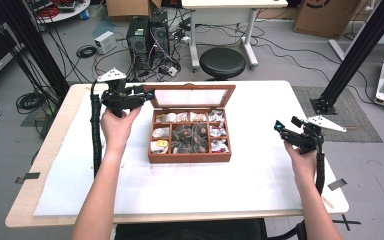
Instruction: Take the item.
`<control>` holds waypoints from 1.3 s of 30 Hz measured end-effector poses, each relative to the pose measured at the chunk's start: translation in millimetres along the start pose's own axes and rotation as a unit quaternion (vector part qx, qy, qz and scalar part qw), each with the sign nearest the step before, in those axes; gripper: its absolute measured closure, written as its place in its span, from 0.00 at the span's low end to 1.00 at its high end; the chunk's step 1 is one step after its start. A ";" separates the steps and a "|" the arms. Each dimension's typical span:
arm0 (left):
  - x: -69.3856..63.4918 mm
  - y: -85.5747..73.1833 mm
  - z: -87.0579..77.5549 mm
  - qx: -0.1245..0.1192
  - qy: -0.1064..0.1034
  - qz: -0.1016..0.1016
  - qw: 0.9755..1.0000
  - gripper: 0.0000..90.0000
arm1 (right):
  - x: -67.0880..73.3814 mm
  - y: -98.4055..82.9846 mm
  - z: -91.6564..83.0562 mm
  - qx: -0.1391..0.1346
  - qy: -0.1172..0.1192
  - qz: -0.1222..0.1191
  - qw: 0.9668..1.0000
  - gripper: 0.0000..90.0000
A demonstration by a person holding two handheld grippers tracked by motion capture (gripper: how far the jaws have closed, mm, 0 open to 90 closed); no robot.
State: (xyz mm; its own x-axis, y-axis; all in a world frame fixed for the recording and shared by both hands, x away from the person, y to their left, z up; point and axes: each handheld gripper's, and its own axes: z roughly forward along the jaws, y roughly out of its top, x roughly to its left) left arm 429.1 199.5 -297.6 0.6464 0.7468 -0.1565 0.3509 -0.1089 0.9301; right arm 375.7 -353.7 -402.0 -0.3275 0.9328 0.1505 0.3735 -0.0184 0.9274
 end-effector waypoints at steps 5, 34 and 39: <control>-0.1 0.0 0.1 0.000 0.001 -0.002 1.000 0.56 | 0.8 1.9 -1.2 -0.001 0.008 0.001 1.000 0.28; -9.2 -13.4 -6.0 -0.009 0.007 0.007 1.000 0.56 | 48.9 62.9 -49.6 -0.068 0.116 -0.047 0.990 0.29; -8.8 -13.4 -5.7 -0.011 0.008 0.006 1.000 0.56 | 74.5 76.1 -52.7 -0.056 0.136 -0.072 0.987 0.29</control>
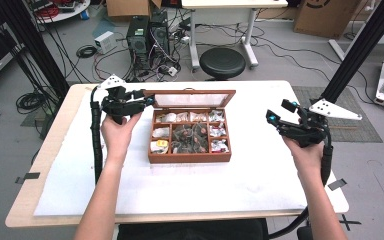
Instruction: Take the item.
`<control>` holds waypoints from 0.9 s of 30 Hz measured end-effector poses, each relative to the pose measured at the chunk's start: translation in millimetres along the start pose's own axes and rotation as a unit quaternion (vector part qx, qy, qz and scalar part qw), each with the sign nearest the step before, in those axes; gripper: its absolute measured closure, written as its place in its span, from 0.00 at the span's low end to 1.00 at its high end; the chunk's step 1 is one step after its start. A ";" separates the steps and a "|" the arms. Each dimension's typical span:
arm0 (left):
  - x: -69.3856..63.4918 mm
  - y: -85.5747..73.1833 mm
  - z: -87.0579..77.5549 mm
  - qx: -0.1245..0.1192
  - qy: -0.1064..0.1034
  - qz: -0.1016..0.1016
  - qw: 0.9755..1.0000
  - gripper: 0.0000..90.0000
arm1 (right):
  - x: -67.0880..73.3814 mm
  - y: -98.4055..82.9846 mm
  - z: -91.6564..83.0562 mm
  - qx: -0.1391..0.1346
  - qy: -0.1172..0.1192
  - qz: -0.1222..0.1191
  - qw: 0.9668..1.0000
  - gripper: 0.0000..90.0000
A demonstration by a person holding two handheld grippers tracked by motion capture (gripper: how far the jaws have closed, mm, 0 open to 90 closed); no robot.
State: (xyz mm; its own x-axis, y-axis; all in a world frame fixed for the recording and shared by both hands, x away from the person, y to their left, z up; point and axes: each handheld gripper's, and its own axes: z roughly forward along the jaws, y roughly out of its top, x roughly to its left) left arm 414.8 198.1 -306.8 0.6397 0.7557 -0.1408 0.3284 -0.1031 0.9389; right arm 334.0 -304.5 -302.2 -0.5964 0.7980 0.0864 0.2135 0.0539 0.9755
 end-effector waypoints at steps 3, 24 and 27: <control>0.3 -0.1 0.0 0.000 -0.001 -0.001 1.000 0.56 | 14.6 7.7 3.9 0.005 0.013 -0.008 1.000 0.29; 4.2 -1.4 0.8 -0.007 -0.009 -0.011 1.000 0.56 | 109.6 8.6 54.4 0.079 0.083 -0.030 0.993 0.39; 4.4 -1.5 1.0 -0.008 -0.011 -0.012 1.000 0.56 | 121.9 5.0 65.2 0.091 0.074 -0.037 0.992 0.42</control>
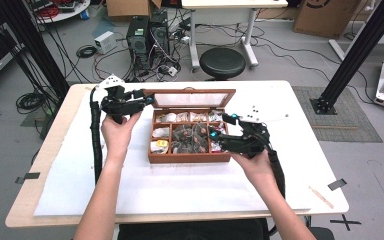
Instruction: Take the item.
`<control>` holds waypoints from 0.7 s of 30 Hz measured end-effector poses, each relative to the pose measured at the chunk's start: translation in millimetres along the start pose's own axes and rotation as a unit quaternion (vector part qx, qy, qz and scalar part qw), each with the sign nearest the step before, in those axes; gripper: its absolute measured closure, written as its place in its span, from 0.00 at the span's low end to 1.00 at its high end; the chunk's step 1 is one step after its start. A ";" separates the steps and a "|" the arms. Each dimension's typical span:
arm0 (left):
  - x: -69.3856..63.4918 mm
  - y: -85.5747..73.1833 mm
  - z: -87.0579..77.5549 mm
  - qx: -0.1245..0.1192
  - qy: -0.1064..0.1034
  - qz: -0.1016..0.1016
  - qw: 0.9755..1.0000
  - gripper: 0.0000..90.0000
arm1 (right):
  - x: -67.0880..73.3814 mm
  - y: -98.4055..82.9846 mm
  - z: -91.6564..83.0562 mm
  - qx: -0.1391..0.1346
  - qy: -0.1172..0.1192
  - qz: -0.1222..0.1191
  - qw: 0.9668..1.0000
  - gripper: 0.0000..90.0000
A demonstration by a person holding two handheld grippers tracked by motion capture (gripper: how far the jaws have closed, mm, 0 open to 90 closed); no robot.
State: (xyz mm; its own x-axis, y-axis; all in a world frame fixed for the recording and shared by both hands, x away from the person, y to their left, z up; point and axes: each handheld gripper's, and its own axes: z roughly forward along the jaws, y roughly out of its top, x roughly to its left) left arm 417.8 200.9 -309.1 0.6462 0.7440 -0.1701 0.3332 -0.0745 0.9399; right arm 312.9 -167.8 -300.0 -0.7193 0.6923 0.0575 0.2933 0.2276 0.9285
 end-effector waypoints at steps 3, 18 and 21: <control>0.6 0.0 0.0 0.000 0.000 0.001 1.000 0.56 | 5.7 -1.5 14.0 0.011 -0.003 0.012 1.000 0.45; 1.0 0.0 0.3 -0.002 -0.002 -0.001 1.000 0.56 | 18.4 -21.1 83.2 0.080 -0.053 0.054 0.994 0.70; 1.0 0.0 0.3 -0.001 -0.002 0.000 1.000 0.56 | 16.2 -27.7 96.7 0.095 -0.061 0.063 0.992 0.74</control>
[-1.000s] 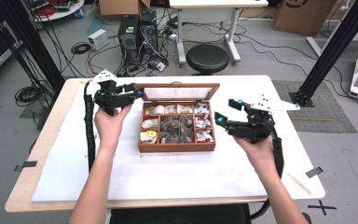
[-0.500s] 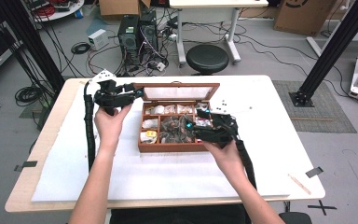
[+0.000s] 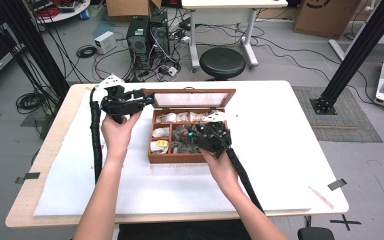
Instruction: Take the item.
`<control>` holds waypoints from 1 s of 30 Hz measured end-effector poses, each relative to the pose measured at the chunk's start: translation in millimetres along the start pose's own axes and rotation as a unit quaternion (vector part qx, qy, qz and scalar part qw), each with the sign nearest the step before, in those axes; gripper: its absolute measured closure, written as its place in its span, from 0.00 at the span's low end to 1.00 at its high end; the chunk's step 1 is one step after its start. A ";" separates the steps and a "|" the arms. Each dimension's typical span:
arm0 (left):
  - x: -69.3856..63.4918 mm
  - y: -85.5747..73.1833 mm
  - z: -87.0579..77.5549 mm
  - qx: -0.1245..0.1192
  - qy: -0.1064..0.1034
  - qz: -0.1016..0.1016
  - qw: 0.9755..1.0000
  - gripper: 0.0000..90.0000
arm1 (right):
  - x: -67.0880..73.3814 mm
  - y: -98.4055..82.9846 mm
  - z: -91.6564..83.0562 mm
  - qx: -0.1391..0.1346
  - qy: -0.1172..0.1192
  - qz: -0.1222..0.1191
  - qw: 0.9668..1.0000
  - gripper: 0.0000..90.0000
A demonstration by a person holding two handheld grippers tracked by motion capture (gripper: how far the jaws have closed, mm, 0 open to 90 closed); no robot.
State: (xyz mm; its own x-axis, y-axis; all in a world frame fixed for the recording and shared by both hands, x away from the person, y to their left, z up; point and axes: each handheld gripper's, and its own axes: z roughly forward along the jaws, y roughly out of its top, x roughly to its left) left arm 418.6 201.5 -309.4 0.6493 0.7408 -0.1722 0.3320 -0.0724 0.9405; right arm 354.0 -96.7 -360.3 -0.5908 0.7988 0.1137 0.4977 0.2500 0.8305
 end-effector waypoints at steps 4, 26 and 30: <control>0.1 0.0 -0.1 0.000 0.000 0.001 1.000 0.56 | -4.6 -4.6 18.6 0.016 -0.005 0.018 1.000 0.76; 1.0 -0.5 -0.4 0.001 -0.003 0.000 1.000 0.56 | -13.0 -9.2 56.0 0.043 0.004 0.016 0.999 1.00; 1.0 -0.6 -0.4 0.001 -0.003 0.000 1.000 0.56 | -12.0 -7.8 50.9 0.035 0.009 0.015 0.999 1.00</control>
State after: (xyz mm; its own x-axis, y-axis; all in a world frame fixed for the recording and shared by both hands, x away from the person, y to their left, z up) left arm 418.8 202.6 -310.0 0.6538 0.7364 -0.1740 0.3335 -0.0740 0.9399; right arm 389.5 -80.3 -395.9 -0.5857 0.7968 0.1487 0.5585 0.2638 0.7864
